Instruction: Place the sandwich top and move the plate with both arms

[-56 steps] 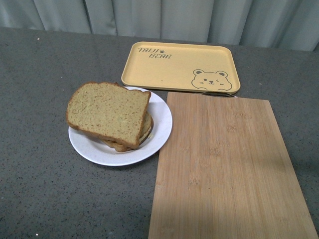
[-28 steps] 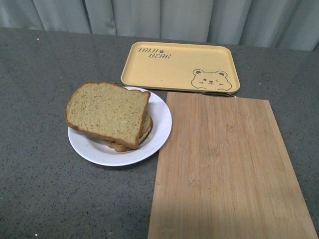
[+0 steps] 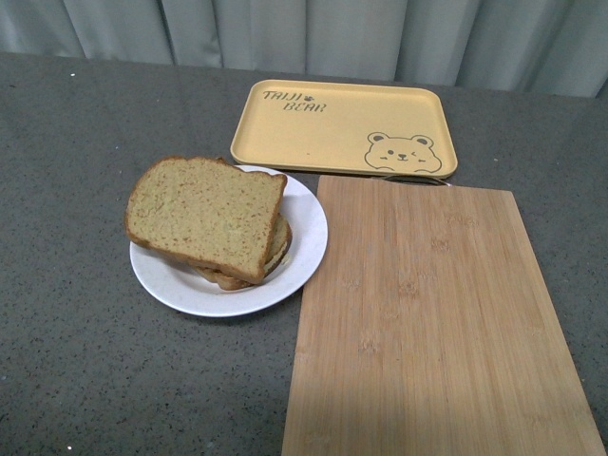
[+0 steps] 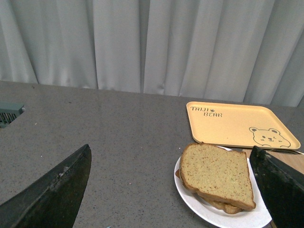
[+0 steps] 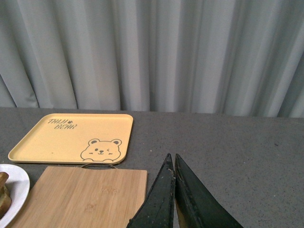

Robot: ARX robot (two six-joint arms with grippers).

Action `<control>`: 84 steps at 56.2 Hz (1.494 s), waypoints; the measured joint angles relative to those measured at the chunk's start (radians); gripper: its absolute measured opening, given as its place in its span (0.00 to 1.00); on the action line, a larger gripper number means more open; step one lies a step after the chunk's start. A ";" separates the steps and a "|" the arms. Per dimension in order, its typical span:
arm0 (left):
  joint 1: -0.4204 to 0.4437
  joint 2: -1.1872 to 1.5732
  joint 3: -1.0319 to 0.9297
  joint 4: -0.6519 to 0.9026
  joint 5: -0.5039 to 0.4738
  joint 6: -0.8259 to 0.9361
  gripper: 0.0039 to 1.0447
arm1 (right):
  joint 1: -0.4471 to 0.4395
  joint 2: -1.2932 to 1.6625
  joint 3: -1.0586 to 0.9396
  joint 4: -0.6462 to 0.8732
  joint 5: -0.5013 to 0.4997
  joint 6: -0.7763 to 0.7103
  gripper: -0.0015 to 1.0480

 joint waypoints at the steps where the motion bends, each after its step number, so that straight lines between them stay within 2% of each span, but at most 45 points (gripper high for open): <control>1: 0.000 0.000 0.000 0.000 0.000 0.000 0.94 | 0.000 -0.013 0.000 -0.012 0.000 0.000 0.01; 25: 0.000 0.000 0.000 0.000 0.000 0.000 0.94 | 0.000 -0.215 0.000 -0.204 0.000 0.000 0.01; 54: 0.000 0.000 0.000 0.000 0.000 0.000 0.94 | 0.000 -0.364 0.000 -0.352 -0.001 0.000 0.01; 60: 0.000 0.000 0.000 0.000 -0.001 0.000 0.94 | 0.000 -0.497 0.000 -0.518 -0.003 0.000 0.01; 71: 0.000 0.000 0.000 0.000 0.000 0.000 0.94 | 0.000 -0.532 0.000 -0.526 -0.003 -0.001 0.01; 73: 0.000 0.000 0.000 0.000 0.000 0.000 0.94 | 0.000 -0.532 0.000 -0.527 -0.003 -0.002 0.04; 78: 0.000 0.000 0.000 0.000 0.000 0.000 0.94 | 0.000 -0.532 0.000 -0.527 -0.003 -0.002 0.23; 84: 0.000 0.000 0.000 0.000 0.000 0.000 0.94 | 0.000 -0.532 0.000 -0.527 -0.003 -0.002 0.40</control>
